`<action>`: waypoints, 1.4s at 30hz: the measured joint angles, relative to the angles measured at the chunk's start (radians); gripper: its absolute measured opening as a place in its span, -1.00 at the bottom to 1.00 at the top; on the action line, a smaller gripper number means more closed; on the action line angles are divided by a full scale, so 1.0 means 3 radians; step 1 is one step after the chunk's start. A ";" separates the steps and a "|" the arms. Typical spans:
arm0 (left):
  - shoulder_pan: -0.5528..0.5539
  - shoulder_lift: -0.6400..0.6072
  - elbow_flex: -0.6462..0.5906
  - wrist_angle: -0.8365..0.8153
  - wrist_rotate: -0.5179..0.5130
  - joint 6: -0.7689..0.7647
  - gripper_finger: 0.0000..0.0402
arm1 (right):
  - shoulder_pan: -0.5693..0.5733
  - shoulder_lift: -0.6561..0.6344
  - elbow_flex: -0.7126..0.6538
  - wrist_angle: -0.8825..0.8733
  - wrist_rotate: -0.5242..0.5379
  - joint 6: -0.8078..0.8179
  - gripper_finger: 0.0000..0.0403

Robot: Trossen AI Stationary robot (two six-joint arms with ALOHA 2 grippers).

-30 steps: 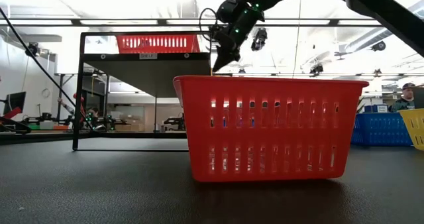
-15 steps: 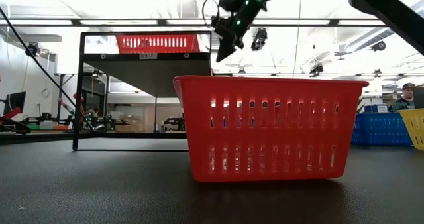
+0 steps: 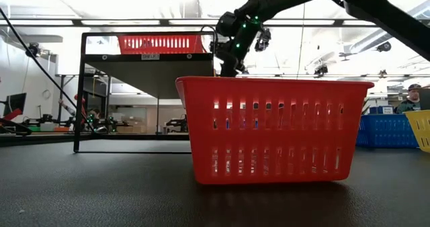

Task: Stack baskets on shelf by color
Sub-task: Put the middle yellow bin on the shelf, then put the top left blue bin on the shelf

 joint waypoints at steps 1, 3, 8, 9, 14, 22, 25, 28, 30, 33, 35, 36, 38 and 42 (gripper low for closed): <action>0.0000 0.0000 0.0000 0.0001 0.0000 0.0004 -0.66 | 0.0000 0.0006 0.0000 0.0055 -0.0031 0.0015 -0.94; 0.0001 0.0000 0.0000 0.0001 0.0000 0.0038 -0.66 | 0.0000 0.0007 0.0005 0.0143 -0.0048 0.0031 -0.94; 0.0000 0.0006 -0.0001 0.0001 0.0000 0.0055 -0.66 | 0.0000 0.0011 0.0006 0.0258 -0.0142 0.0031 -0.94; 0.0001 0.0006 -0.0001 0.0002 0.0000 0.0055 -0.66 | 0.0000 0.0012 0.0006 0.0283 -0.0218 0.0037 -0.94; 0.0000 0.0006 -0.0001 0.0004 0.0000 0.0055 -0.66 | 0.0001 0.0011 0.0006 0.0341 -0.0315 0.0121 -0.94; 0.0001 0.0017 -0.0003 0.0006 0.0000 0.0056 -0.66 | -0.0008 -0.0102 0.0006 0.0028 -0.0120 0.0024 -0.94; 0.0001 0.0014 -0.0006 0.0001 0.0000 0.0057 -0.66 | -0.0022 -0.0210 0.0006 -0.0253 -0.0128 -0.0173 -0.94; 0.0000 0.0018 -0.0006 -0.0002 0.0000 0.0057 -0.66 | -0.0024 -0.0252 0.0008 -0.0531 -0.0160 -0.0226 -0.93; 0.0001 0.0019 -0.0006 -0.0004 0.0000 0.0061 -0.66 | -0.0024 -0.0252 0.0005 -0.0756 -0.0252 -0.0256 -0.92; 0.0001 0.0013 -0.0010 -0.0003 0.0000 0.0062 -0.66 | -0.0022 -0.0252 -0.0007 -0.1067 -0.0509 -0.0284 -0.83; 0.0000 0.0013 -0.0013 -0.0001 0.0000 0.0064 -0.66 | -0.0022 -0.0257 -0.0053 -0.1193 -0.0666 -0.0261 -0.74; 0.0001 0.0013 -0.0013 -0.0003 0.0000 0.0067 -0.66 | -0.0022 -0.0257 -0.0077 -0.1253 -0.0735 -0.0244 -0.69; 0.0001 0.0015 -0.0013 -0.0004 0.0000 0.0069 -0.66 | -0.0019 -0.0256 -0.0136 -0.1323 -0.0831 -0.0240 -0.58; 0.0001 0.0016 -0.0019 -0.0011 0.0000 0.0080 -0.66 | 0.0001 -0.0324 -0.0389 -0.1229 -0.0854 -0.0337 -0.42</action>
